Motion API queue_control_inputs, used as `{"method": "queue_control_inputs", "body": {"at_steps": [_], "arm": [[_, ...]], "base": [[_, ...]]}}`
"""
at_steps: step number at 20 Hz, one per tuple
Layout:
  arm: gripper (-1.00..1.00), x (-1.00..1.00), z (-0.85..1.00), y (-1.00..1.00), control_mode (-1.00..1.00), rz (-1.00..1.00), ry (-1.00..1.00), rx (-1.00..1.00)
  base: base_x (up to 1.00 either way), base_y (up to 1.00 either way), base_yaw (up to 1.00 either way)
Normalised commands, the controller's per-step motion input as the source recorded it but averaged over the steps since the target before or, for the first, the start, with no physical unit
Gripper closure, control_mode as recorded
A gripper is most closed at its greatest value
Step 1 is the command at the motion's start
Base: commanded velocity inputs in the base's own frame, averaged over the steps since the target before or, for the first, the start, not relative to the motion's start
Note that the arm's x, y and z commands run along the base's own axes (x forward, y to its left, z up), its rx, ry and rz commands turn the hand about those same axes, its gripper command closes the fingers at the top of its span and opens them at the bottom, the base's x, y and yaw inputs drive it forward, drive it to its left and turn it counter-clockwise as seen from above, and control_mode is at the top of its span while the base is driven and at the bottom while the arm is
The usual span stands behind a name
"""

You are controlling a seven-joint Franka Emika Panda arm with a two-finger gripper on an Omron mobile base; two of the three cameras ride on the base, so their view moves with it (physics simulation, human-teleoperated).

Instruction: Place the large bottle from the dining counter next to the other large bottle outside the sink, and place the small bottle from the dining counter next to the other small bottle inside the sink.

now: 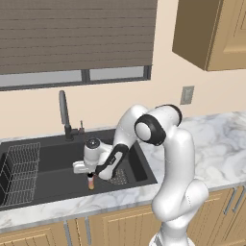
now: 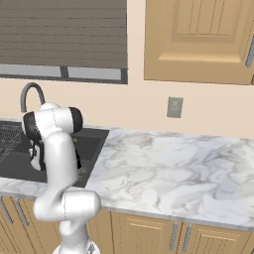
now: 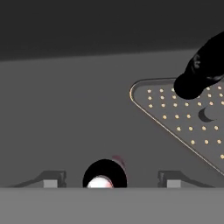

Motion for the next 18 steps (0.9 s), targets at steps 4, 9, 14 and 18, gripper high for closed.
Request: {"method": "queue_control_inputs", "body": {"at_steps": [4,9,14,18], "arm": [[-1.0,0.09,0.0,0.0,-1.0,0.0,0.0,0.0],[-1.0,0.18,0.41,0.0,-1.0,0.0,-0.02,0.0],[-1.0,0.88,0.53,0.0,-1.0,0.0,-0.05,0.0],[-1.0,0.44,0.44,0.06,-1.0,0.01,-0.1,0.02]], "base": [[0.0,0.0,0.0],[0.0,0.0,0.0],[0.0,0.0,0.0],[0.0,0.0,0.0]]}}
